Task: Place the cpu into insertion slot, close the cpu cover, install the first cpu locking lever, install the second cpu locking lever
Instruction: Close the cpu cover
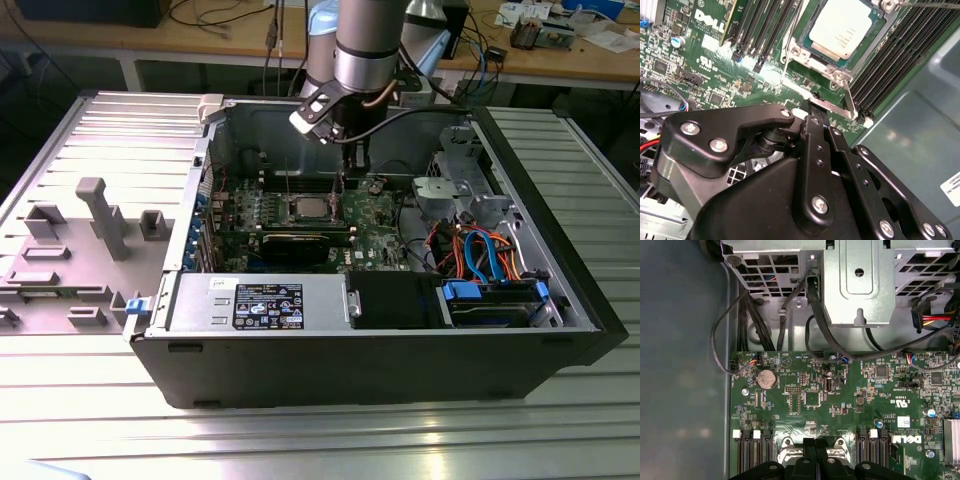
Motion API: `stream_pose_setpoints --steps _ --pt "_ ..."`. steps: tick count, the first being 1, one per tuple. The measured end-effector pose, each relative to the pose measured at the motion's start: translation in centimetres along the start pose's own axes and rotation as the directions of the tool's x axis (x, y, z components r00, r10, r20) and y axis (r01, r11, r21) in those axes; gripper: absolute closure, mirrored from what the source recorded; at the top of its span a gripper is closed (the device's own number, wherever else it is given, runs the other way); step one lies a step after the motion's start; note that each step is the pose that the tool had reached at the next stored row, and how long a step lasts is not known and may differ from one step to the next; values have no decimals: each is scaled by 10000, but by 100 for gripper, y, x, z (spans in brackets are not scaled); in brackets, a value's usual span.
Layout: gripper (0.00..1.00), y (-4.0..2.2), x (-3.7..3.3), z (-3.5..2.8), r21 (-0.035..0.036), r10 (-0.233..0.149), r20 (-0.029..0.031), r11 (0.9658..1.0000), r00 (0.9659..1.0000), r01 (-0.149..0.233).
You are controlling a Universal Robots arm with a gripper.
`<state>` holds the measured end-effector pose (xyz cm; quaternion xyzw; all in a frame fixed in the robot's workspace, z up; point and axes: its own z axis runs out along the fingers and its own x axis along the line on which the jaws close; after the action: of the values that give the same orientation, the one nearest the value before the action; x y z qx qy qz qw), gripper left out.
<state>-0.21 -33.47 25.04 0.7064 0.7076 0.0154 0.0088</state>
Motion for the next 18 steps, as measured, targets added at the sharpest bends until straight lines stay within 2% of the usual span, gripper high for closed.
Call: stream_pose_setpoints --steps 9,15,18 --pt "89 -152 0 -2 0 0 0 10000 10000 0" --pt "89 -182 -1 1 -1 0 -3 10000 10000 0" --pt "89 -273 0 19 -1 -7 -10 10000 10000 7"
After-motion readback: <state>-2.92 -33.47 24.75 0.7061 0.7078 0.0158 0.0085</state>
